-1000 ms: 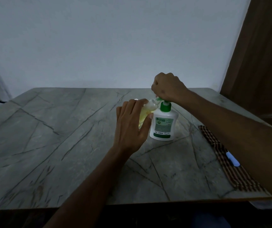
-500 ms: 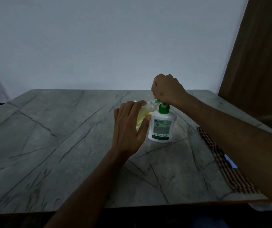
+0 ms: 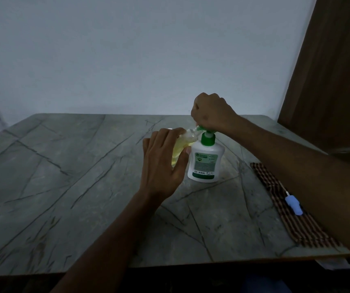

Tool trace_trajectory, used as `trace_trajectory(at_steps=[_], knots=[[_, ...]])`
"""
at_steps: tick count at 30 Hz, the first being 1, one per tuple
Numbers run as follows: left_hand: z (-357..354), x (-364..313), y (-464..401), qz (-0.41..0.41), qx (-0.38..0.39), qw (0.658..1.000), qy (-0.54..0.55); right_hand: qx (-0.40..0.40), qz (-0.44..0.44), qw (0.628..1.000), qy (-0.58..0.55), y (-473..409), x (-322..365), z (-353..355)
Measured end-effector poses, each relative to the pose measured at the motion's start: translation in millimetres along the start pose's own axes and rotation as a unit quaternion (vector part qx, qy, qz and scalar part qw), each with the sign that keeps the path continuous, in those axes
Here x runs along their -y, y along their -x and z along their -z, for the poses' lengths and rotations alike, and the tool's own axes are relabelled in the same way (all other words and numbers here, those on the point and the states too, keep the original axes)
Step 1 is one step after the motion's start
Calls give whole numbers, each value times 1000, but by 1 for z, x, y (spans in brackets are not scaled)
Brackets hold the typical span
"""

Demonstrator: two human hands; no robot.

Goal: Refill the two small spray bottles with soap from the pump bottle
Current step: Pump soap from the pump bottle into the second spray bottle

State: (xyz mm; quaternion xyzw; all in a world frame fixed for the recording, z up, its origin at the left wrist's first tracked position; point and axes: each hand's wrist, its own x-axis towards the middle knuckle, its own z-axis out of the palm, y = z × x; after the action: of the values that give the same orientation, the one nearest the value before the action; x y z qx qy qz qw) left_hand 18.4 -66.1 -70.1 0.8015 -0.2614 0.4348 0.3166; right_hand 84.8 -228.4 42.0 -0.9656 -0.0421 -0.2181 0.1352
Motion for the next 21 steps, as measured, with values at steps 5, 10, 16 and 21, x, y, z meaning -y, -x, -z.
trace_trajectory(at_steps=[5, 10, 16, 21], knots=[[-1, -1, -1, 3, -3, 1000, 9, -9, -2, 1000, 2, -3, 0, 1], [1, 1, 0, 7, -4, 1000, 10, -2, -16, 1000, -11, 2, 3, -7], [1, -5, -1, 13, -4, 1000, 14, -13, 4, 1000, 19, -1, 2, 3], [0, -2, 0, 15, -3, 1000, 13, -11, -11, 1000, 13, 1, 3, -5]])
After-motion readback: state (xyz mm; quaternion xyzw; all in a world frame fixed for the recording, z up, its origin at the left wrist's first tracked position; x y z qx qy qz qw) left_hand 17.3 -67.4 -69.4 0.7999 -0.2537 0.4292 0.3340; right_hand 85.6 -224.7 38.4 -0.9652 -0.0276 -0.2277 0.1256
